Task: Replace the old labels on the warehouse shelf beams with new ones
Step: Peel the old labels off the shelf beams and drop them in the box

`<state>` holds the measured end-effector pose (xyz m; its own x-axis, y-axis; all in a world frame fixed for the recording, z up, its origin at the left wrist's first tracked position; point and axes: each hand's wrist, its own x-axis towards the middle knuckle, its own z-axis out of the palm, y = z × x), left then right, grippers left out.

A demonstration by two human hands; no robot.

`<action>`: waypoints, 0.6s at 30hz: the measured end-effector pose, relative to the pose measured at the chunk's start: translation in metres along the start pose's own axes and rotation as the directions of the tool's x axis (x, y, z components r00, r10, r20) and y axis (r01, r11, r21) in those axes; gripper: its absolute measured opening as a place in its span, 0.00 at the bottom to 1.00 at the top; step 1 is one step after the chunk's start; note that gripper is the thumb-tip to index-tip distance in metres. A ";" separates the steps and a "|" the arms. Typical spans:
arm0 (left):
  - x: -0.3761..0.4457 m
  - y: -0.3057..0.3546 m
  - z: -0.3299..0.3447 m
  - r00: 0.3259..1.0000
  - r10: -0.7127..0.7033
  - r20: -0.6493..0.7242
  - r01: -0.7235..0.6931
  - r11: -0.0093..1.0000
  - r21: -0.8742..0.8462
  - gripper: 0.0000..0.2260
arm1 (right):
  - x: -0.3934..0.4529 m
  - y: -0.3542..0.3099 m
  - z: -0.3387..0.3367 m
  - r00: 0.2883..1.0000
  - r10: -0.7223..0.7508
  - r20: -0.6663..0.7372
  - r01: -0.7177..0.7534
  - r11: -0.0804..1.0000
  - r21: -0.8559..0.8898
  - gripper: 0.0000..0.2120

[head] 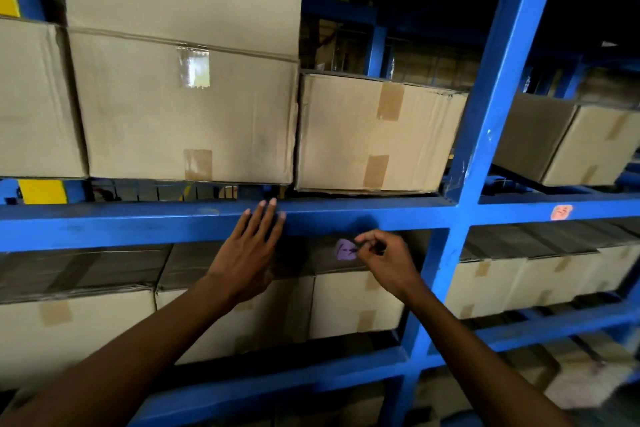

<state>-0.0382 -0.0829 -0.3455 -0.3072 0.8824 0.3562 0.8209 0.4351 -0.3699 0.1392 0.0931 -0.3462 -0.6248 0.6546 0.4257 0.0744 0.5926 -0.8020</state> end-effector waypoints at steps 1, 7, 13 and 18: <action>0.005 0.007 -0.001 0.999 0.038 -0.010 -0.038 0.999 0.000 0.44 | 0.000 0.006 -0.007 0.999 0.008 -0.033 -0.008 1.000 -0.002 0.09; 0.065 0.088 -0.005 0.989 0.137 -0.064 -0.136 0.991 0.012 0.41 | -0.009 0.076 -0.069 0.988 0.086 -0.128 -0.093 0.995 -0.048 0.10; 0.118 0.184 -0.006 0.988 0.116 -0.103 -0.110 0.992 0.063 0.41 | -0.012 0.168 -0.132 0.959 0.248 -0.140 -0.252 0.968 -0.014 0.06; 0.153 0.269 0.013 0.970 0.217 -0.110 -0.202 0.970 0.136 0.36 | -0.017 0.252 -0.163 0.895 0.433 -0.104 -0.430 0.901 0.051 0.06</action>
<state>0.1292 0.1710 -0.4016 -0.0664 0.9307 0.3596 0.7926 0.2681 -0.5476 0.2952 0.3079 -0.4878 -0.4464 0.8915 0.0772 0.2965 0.2288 -0.9272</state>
